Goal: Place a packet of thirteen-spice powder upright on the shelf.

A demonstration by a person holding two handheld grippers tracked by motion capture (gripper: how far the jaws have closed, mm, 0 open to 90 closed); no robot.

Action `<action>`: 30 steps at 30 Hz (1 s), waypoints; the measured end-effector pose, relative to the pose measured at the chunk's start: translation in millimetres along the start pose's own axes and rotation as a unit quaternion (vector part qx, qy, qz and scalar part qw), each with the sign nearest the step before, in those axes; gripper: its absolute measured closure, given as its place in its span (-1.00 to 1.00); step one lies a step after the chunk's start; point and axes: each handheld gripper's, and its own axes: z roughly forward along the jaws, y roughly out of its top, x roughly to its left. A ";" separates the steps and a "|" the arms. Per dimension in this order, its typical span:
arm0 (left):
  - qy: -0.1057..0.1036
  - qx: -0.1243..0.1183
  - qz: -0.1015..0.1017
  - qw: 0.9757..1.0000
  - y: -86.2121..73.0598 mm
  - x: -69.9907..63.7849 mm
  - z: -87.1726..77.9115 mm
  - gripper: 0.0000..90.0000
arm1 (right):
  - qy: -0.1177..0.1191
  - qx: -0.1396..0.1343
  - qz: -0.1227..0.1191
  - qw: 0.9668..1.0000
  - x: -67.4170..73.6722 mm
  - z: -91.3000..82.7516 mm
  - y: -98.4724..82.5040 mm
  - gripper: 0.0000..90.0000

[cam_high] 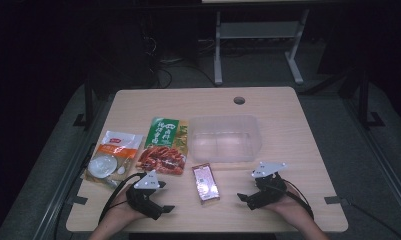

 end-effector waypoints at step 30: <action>-0.008 0.002 0.003 1.000 1.5 -1.2 -3.1 -0.68 | 0.033 -0.019 -0.021 0.999 13.2 19.3 57.0 1.00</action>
